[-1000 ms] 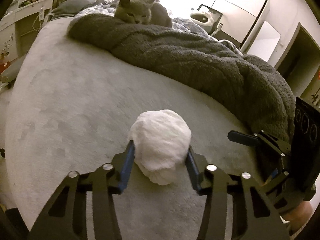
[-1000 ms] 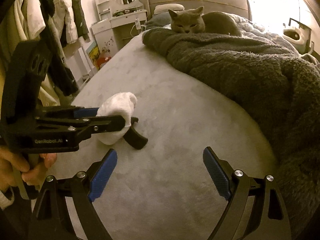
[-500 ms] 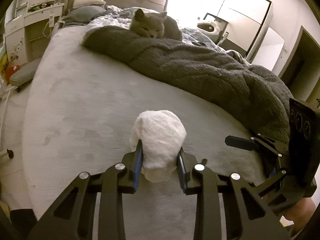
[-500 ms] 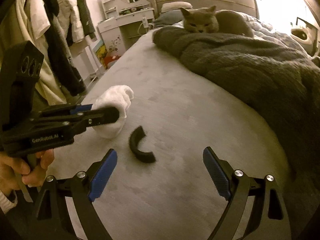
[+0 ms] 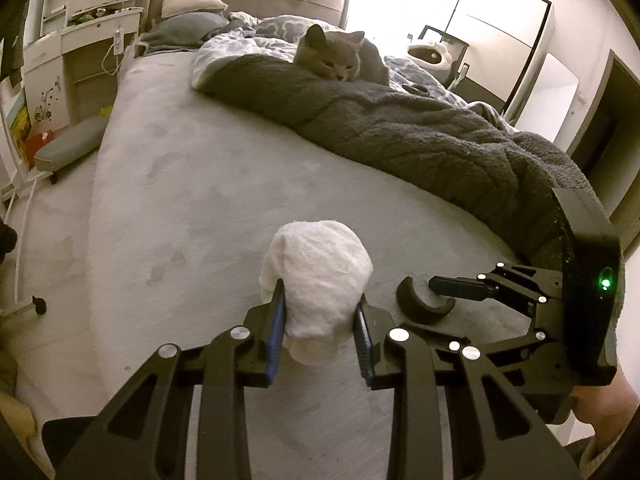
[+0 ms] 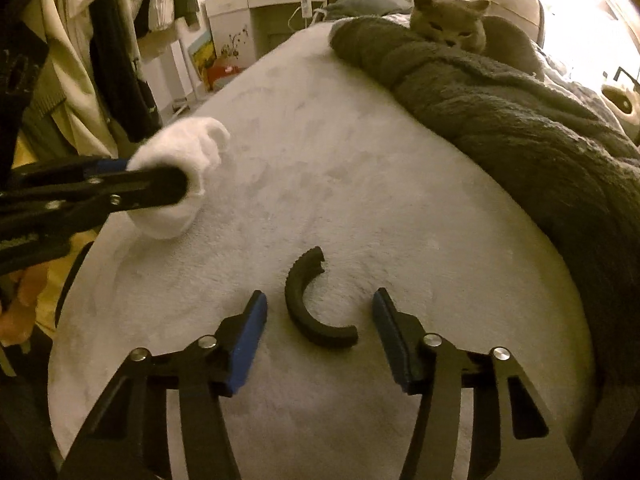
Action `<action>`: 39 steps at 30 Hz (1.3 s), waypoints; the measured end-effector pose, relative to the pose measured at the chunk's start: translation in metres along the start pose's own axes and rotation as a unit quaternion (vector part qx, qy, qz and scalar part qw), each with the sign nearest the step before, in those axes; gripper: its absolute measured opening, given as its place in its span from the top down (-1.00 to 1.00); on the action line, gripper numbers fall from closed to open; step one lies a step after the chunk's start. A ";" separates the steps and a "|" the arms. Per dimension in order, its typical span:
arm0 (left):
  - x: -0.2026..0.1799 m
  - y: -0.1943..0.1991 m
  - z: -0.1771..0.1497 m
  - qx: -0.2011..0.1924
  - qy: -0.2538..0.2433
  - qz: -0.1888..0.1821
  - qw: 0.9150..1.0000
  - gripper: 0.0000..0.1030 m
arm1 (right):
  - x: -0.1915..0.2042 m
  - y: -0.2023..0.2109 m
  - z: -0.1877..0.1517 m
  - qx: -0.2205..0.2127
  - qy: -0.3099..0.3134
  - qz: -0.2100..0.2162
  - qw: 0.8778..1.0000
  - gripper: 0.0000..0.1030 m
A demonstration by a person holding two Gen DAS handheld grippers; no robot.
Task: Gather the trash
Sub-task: 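Close the right tool on the black rubber arc piece while the left tool holds the tissue ball, then carry the tissue ball and rubber arc from the bed over the black bin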
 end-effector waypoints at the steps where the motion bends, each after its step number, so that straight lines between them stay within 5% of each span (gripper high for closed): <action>1: 0.003 0.002 0.000 -0.001 0.000 0.001 1.000 0.36 | 0.001 -0.002 0.000 0.006 0.001 -0.001 1.000 -0.08; 7: 0.017 0.014 0.001 -0.006 0.003 0.003 1.000 0.36 | 0.000 -0.008 0.007 0.017 -0.002 -0.014 1.000 0.08; 12: 0.029 0.024 0.001 -0.011 0.006 0.006 1.000 0.36 | 0.006 -0.011 0.017 0.024 0.003 -0.015 1.000 0.48; 26: 0.068 0.054 -0.004 -0.016 0.017 0.026 0.999 0.36 | 0.040 -0.003 0.053 -0.004 -0.028 0.046 0.999 0.52; 39: 0.111 0.092 -0.014 -0.018 0.015 0.064 0.998 0.36 | 0.103 0.011 0.086 -0.022 0.011 0.057 0.998 0.52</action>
Point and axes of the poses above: each gripper's, at about its wrist camera, not at the fingertips, and y roughly against the way its jaws point, x to its left, z to its top, the point moved 7 cm from there along -y, roughly the way its jaws point, and after that the axes turned 1 degree about y, right-handed, at the moved point
